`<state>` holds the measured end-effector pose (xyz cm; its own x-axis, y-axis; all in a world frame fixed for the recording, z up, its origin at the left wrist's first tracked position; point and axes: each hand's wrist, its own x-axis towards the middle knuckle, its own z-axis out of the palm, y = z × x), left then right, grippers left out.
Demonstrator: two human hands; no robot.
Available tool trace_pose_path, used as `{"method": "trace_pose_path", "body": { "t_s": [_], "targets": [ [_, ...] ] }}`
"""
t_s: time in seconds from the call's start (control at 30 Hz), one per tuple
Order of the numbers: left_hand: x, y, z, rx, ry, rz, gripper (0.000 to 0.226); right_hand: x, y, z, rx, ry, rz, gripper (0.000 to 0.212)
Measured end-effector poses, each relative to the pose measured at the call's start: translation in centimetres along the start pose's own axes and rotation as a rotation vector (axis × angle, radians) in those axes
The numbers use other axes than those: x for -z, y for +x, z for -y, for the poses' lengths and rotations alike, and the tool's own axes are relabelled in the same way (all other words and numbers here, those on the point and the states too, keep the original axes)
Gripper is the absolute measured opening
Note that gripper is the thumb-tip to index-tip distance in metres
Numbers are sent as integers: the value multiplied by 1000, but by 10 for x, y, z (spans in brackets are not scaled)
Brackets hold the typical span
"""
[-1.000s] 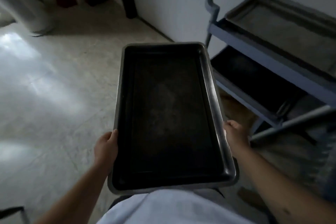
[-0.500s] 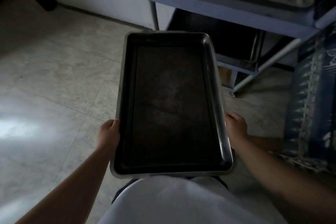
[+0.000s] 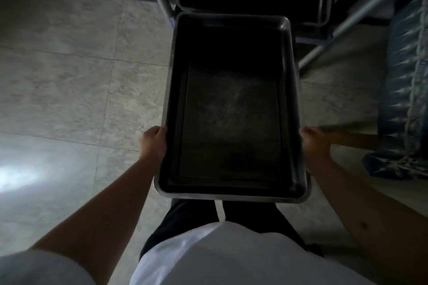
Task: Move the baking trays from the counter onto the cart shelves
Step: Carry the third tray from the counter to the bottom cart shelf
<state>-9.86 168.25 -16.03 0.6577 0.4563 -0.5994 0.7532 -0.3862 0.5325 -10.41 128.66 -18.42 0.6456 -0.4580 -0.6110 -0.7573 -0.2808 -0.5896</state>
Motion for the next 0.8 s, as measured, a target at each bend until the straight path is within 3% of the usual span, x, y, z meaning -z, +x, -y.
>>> {"method": "trace_pose_path", "body": {
  "t_s": [0.37, 0.8],
  "targets": [
    [-30, 107, 3, -98, 163, 94, 48, -75, 19, -43, -240, 218, -200, 26],
    [-84, 135, 70, -77, 55, 79, 48, -111, 64, -98, -194, 152, -257, 36]
  ]
}}
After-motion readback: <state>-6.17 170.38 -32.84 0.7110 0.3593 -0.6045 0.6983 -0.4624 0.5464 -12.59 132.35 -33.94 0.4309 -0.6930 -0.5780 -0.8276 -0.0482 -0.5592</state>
